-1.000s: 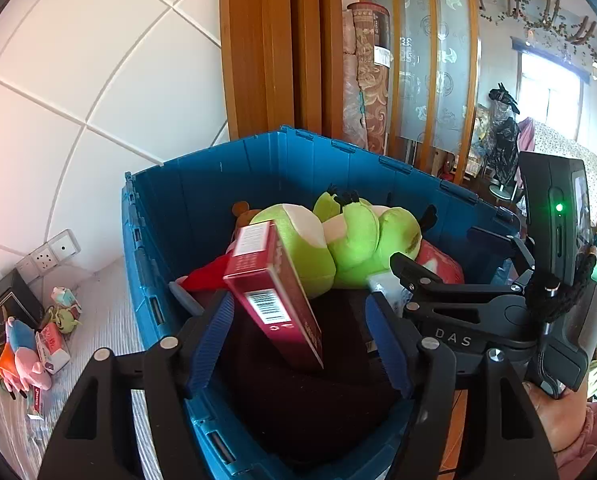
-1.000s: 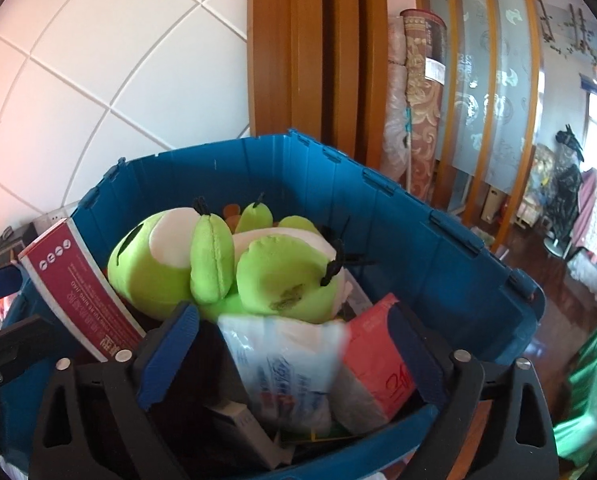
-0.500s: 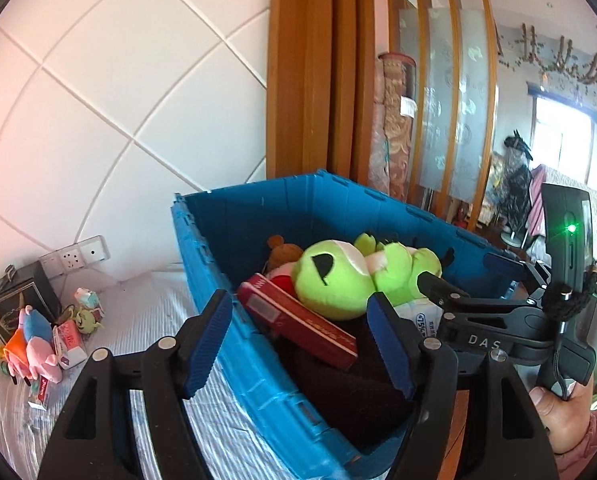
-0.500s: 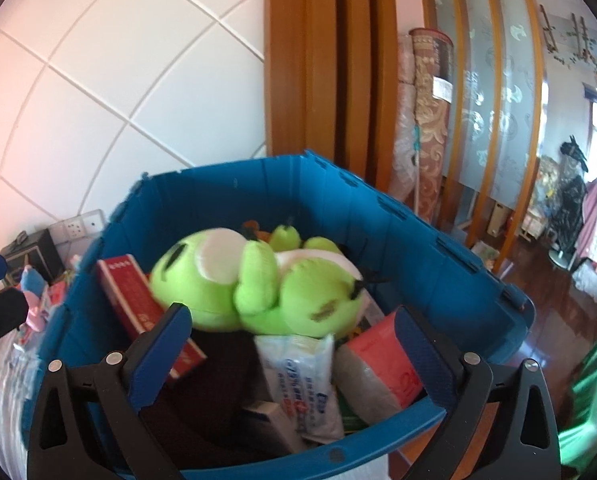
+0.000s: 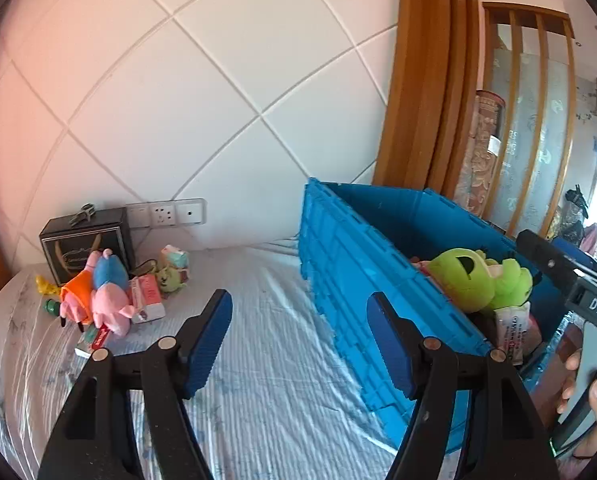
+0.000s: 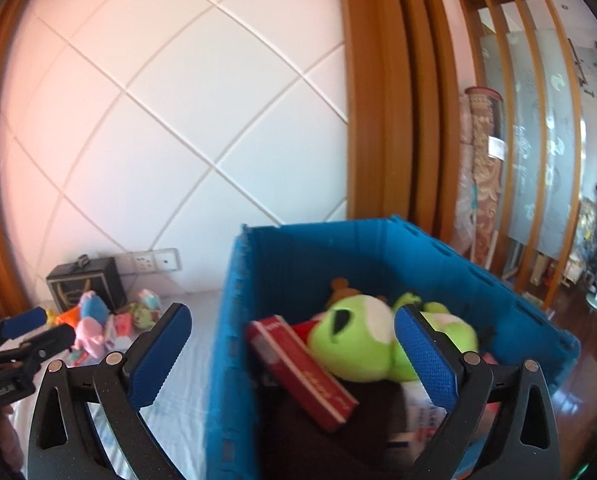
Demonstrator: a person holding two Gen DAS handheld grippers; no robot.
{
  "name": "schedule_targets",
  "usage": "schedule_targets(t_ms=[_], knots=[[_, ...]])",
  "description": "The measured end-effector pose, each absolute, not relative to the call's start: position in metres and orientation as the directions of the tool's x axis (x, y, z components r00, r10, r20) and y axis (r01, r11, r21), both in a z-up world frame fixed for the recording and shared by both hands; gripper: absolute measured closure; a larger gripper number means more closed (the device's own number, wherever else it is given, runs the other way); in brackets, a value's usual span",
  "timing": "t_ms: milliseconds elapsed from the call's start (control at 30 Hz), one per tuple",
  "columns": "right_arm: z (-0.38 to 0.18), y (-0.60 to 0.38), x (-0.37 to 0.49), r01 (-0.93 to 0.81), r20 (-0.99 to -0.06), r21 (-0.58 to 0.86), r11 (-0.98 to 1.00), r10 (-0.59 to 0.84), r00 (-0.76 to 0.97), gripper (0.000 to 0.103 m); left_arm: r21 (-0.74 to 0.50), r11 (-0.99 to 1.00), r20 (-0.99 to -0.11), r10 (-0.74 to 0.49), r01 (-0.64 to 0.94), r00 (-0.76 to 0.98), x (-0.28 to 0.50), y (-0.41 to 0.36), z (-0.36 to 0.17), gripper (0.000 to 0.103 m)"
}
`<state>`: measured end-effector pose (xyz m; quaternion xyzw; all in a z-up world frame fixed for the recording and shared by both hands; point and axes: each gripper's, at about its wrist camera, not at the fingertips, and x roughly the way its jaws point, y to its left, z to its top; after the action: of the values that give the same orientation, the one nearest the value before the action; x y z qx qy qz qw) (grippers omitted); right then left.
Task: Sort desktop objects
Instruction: 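Withdraw both tools from the crate back toward the bed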
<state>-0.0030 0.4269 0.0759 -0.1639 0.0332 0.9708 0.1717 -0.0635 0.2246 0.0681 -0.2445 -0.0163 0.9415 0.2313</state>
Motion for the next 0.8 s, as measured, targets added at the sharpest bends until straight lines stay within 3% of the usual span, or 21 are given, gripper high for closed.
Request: schedule_targets(t_ms=[267, 800], knots=[[0.076, 0.349, -0.04, -0.251, -0.333, -0.009, -0.968, 0.24, -0.912, 0.0, -0.152, -0.949, -0.517, 0.314, -0.275, -0.796, -0.097, 0.117, 0.035, 0.034], [0.004, 0.262, -0.169, -0.122, -0.565, -0.006, -0.993, 0.104, -0.818, 0.0, -0.065, -0.99, -0.747, -0.036, 0.128, -0.664, -0.203, -0.123, -0.098, 0.034]])
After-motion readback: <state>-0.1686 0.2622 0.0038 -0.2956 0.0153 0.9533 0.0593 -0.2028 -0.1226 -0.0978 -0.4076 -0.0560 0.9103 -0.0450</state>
